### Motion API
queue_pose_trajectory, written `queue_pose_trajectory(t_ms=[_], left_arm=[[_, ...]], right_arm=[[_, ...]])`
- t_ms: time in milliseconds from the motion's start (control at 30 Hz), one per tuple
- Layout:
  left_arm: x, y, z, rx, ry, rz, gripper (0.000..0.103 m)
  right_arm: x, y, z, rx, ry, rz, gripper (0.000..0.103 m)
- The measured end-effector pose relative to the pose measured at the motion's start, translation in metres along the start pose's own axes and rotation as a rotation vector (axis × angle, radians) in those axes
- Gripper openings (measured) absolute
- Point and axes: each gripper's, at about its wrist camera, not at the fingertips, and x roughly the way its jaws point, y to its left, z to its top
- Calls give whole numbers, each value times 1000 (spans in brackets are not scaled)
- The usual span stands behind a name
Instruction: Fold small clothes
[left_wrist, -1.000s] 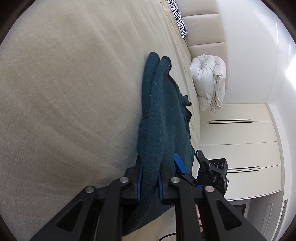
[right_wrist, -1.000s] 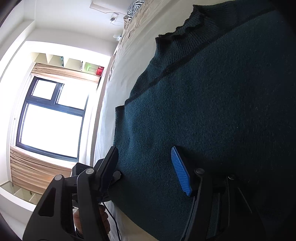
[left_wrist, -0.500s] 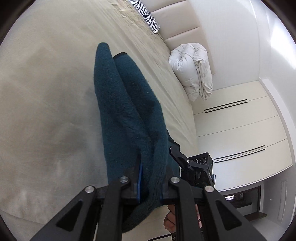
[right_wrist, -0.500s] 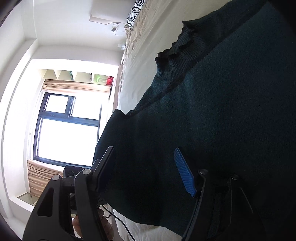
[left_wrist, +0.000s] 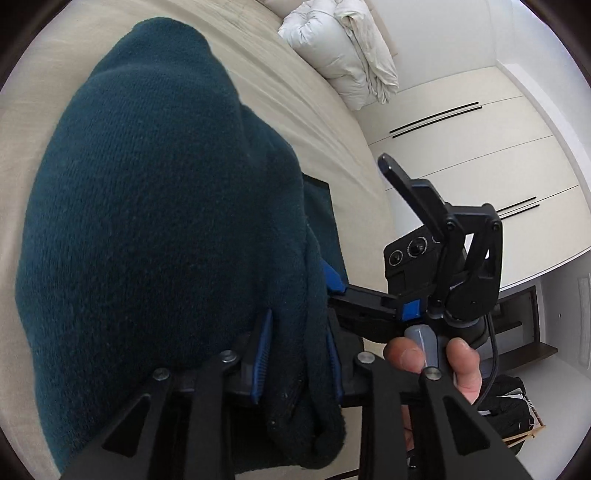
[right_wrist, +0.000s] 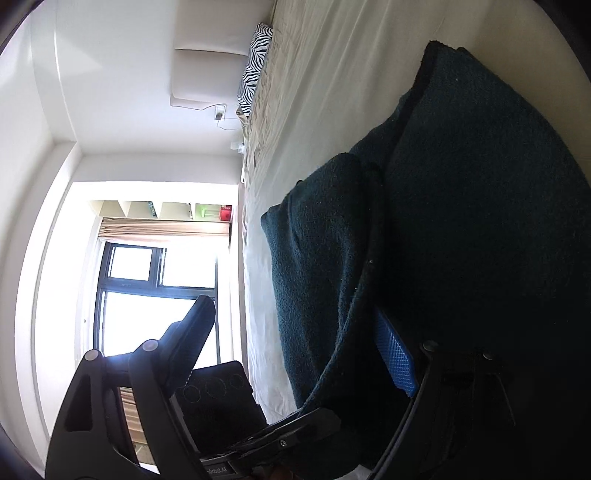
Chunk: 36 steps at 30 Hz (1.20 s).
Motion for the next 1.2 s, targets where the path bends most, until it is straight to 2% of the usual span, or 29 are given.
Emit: queue_pose_trajectory(t_ms=[67, 167, 267, 367, 467, 533, 633, 933, 1200], left_arm=[[-5, -3, -6, 19, 4, -45, 60], [-27, -12, -13, 67, -11, -61, 71], [-58, -11, -20, 88, -58, -69, 72], [-89, -4, -27, 100, -112, -62, 72], [-100, 7, -30, 70, -134, -56, 72], [-93, 9, -20, 35, -138, -50, 72], [-93, 13, -24, 13, -140, -58, 72], [-89, 6, -19, 32, -136, -64, 72], [-81, 2, -24, 44, -110, -63, 72]], right_arm=[[-1, -9, 2, 8, 12, 0, 83], [-7, -10, 5, 14, 12, -5, 83], [9, 6, 7, -47, 58, -80, 82], [20, 20, 1, -154, 106, -195, 74], [34, 28, -5, -222, 126, -290, 56], [39, 32, -9, -272, 130, -372, 29], [39, 37, -11, -328, 126, -453, 16], [10, 55, 3, -400, 65, -502, 13], [-30, 53, 16, -385, 14, -525, 13]])
